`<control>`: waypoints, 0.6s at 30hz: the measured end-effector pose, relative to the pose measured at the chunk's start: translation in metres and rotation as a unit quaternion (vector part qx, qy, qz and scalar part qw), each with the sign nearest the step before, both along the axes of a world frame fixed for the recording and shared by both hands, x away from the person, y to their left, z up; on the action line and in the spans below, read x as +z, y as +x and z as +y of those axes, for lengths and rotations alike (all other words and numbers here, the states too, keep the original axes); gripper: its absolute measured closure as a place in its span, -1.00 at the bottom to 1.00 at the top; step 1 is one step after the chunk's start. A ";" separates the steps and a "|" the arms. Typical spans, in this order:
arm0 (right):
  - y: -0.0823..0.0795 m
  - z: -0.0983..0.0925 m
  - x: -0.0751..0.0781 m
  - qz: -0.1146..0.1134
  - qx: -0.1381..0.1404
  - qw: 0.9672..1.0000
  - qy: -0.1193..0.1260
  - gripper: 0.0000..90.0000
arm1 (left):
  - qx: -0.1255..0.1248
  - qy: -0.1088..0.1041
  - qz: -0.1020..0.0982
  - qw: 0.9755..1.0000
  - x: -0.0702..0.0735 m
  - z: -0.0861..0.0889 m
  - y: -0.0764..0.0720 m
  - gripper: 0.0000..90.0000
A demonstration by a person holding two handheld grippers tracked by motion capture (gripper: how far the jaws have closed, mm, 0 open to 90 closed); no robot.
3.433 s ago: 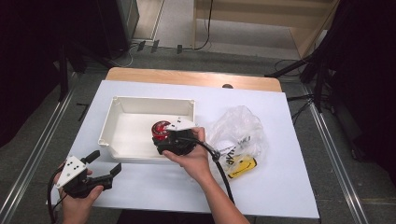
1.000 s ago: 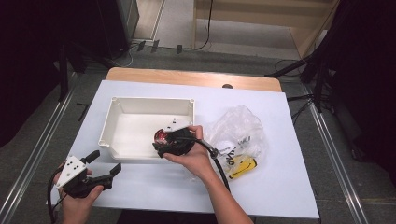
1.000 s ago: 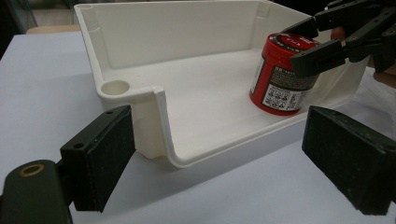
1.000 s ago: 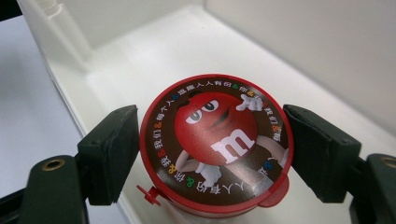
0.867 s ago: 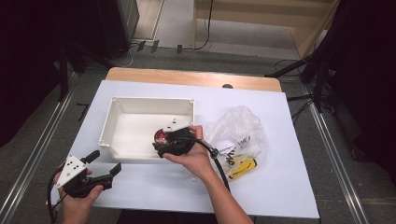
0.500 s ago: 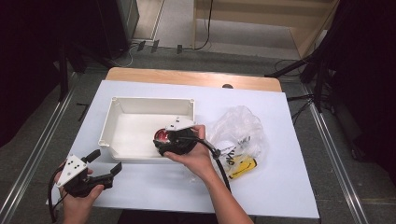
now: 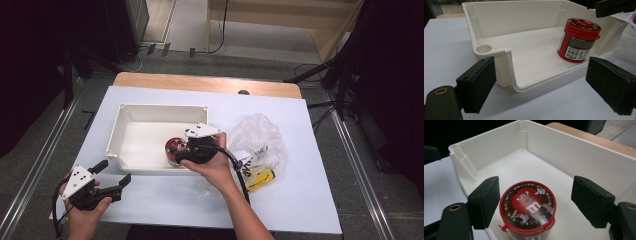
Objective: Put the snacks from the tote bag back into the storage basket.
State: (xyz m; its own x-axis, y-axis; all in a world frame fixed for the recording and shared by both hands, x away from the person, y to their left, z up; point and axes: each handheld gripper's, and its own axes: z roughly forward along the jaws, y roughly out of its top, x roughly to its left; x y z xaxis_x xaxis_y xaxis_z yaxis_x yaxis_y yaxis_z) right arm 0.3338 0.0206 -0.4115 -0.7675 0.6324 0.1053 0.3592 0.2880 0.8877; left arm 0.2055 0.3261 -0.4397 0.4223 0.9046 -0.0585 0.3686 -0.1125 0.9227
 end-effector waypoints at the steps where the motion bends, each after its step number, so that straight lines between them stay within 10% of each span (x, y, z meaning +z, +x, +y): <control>1: 0.000 -0.001 0.001 0.000 -0.001 1.000 0.001 -0.47 | 0.000 0.000 0.000 1.000 0.000 0.000 0.000 -0.79; 18: -0.001 -0.029 0.015 -0.008 -0.025 0.999 0.022 -0.50 | -0.002 -0.003 0.001 1.000 -0.001 -0.001 0.001 -0.79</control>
